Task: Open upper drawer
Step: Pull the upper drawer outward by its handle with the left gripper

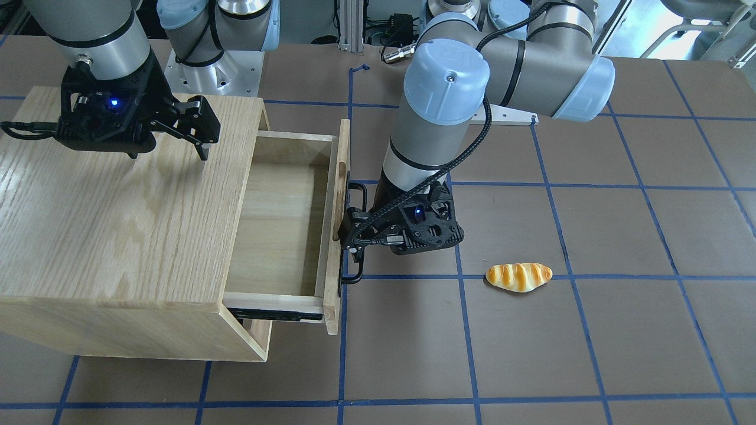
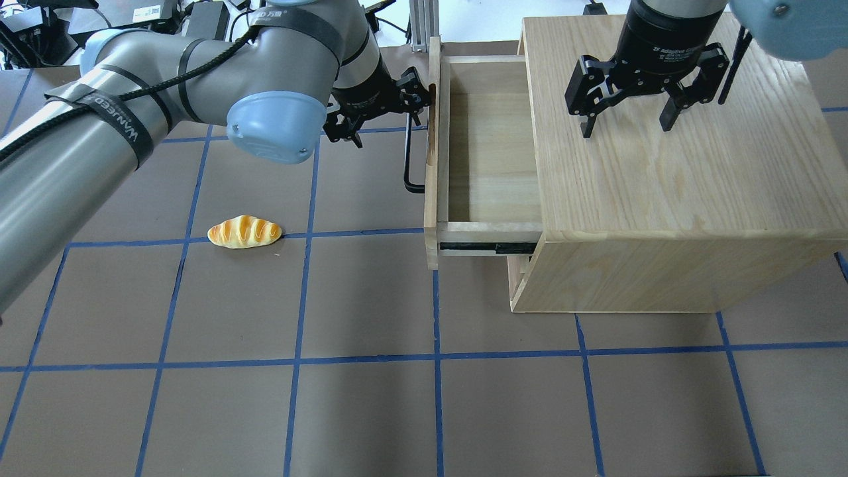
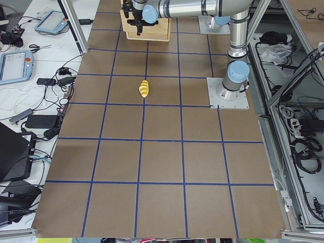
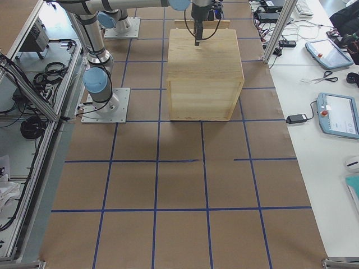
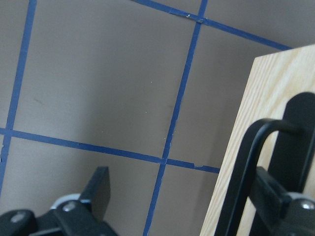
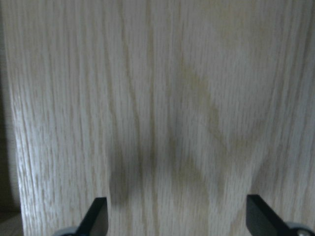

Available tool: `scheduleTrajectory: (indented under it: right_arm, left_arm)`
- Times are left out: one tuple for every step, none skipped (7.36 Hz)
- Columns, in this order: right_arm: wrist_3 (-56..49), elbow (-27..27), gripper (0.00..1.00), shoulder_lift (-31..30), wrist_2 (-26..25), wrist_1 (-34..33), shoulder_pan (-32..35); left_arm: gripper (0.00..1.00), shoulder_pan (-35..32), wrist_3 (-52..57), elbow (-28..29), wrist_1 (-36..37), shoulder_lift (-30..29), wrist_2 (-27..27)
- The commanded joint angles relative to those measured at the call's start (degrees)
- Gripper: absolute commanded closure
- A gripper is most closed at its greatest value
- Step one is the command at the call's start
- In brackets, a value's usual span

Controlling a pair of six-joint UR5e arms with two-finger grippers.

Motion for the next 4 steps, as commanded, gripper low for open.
scheduleTrajectory:
  right_arm:
    - [0.03,-0.01,0.0,0.0,0.0,0.0,0.0]
    - [-0.05,-0.01,0.0,0.0,0.0,0.0,0.0]
    - [0.03,-0.01,0.0,0.0,0.0,0.0,0.0]
    - [0.03,-0.01,0.0,0.0,0.0,0.0,0.0]
  left_arm:
    - [0.0,0.71,1.77,-0.02,-0.25,0.07,0.17]
    - [0.0,1.33,2.39,0.16,-0.25,0.07,0.17]
    - [0.0,1.59,2.83,0.16,-0.6,0.07,0.09]
    - [0.0,1.86,3.1,0.16,-0.69,0.07,0.17]
